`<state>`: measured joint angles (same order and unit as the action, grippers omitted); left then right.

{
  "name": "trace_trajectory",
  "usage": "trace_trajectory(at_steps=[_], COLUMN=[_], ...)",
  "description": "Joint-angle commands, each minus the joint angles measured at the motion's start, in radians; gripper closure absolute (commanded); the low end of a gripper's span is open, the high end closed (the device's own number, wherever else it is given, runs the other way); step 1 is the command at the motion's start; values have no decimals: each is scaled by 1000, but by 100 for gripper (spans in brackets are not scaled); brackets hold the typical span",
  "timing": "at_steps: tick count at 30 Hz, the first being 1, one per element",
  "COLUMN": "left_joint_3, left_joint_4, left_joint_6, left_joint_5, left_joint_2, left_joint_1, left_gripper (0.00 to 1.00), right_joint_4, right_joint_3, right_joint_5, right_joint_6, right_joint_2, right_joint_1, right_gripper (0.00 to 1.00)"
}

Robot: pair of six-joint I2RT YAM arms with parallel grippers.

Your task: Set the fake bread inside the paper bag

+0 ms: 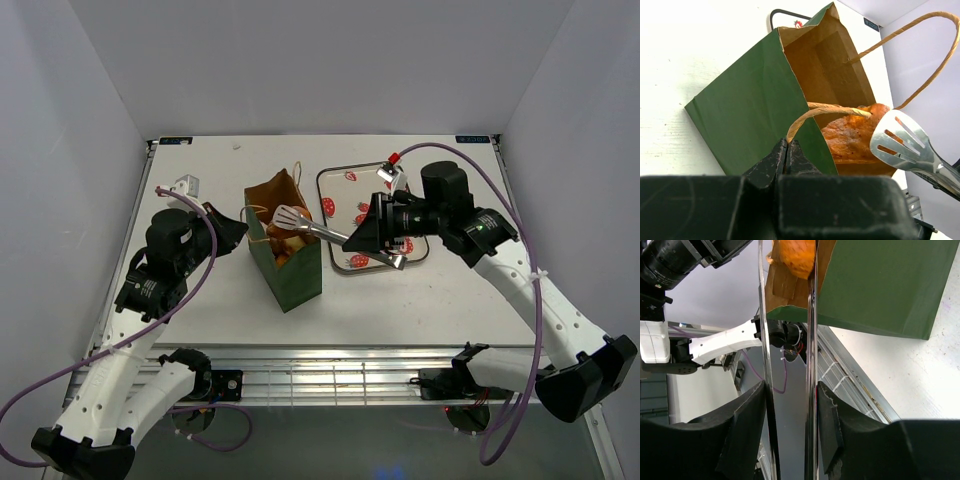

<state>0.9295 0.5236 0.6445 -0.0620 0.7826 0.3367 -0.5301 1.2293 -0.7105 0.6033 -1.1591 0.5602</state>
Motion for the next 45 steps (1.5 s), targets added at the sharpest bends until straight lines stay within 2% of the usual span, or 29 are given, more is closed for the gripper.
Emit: trace_trajectory(at_steps=[1,10,22,27,38,45], left_joint_3=[32,34,46,45,42,32], left_joint_4=[6,10,15,15,15,15], left_joint_6=[3,1,0,0,1,1], left_joint_5=[5,14,11,14,13,13], left_joint_2=[-16,-19,-19,-20,-14,-14], left_joint_1=[-2,-2,-2,-2,-2,-2], left_gripper=[100,100,100,100,100,100], right_joint_4=[13,7,-133,-217,-228,-245], right_joint_3=[64,98,312,397,436,642], right_joint_5=[-1,26,164,310,332,359], right_joint_6=[-19,-22,-106,-168,-175,-198], right_joint_2=[-14,-50,-166,-195,-179,-160], right_joint_1=[15,24,85,130,133,127], right_gripper=[51,51,50,51,52,52])
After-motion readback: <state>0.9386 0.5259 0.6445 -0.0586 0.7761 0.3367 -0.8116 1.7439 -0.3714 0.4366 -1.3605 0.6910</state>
